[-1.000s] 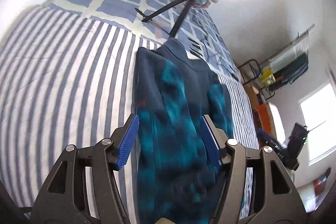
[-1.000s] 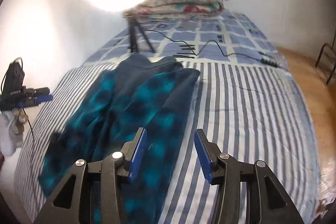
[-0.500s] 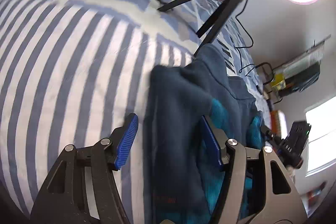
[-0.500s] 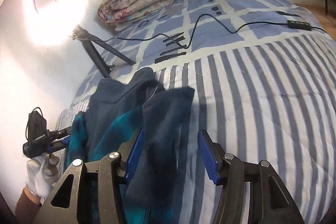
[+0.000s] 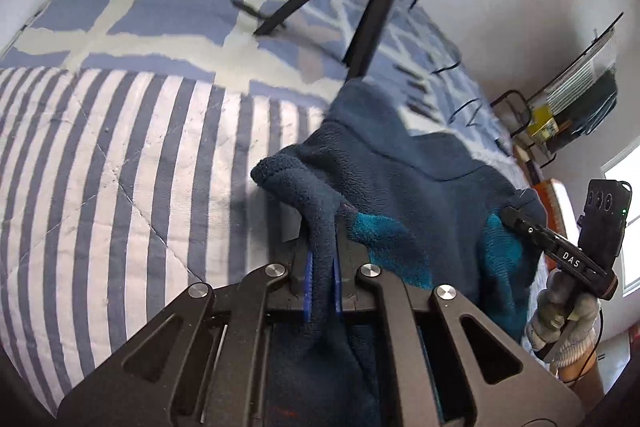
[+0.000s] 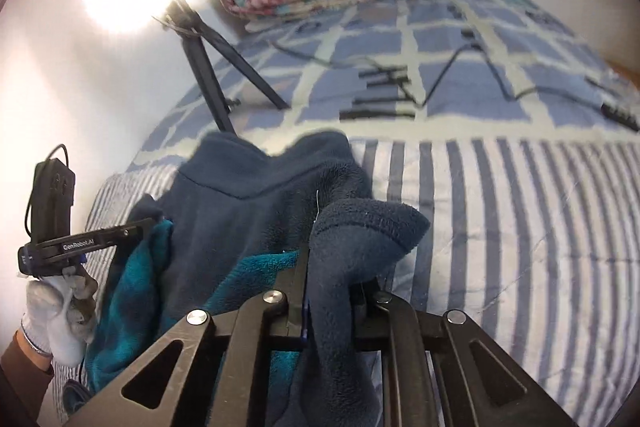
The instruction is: Fold large clothes
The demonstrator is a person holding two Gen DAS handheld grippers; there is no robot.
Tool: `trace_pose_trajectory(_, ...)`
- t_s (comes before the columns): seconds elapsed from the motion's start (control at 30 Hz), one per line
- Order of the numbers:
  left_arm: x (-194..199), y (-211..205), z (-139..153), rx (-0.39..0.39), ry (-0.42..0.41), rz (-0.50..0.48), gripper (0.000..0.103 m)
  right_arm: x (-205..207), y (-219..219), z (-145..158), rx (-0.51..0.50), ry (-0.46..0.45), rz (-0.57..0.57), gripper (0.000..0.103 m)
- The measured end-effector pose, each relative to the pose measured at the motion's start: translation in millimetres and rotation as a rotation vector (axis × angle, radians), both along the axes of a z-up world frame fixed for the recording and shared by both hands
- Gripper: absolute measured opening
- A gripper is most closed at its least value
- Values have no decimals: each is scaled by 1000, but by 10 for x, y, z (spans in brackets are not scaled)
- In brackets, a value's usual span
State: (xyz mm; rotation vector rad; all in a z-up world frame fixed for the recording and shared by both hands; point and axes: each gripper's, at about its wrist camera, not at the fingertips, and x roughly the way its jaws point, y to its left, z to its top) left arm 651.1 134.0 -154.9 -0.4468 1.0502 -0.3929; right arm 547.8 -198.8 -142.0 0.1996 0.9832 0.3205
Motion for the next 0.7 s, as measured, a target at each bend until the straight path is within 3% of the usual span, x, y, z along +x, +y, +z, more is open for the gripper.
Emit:
trace_pose_trajectory(0.33,-652,33,711,-48,-112,-28,4,-451,153,682,-25,-97,47,9)
trace_pose_trajectory(0.7,-1810,48,1215,-44,-177,-57,4,-1599,173,1230,7,-172,113,9)
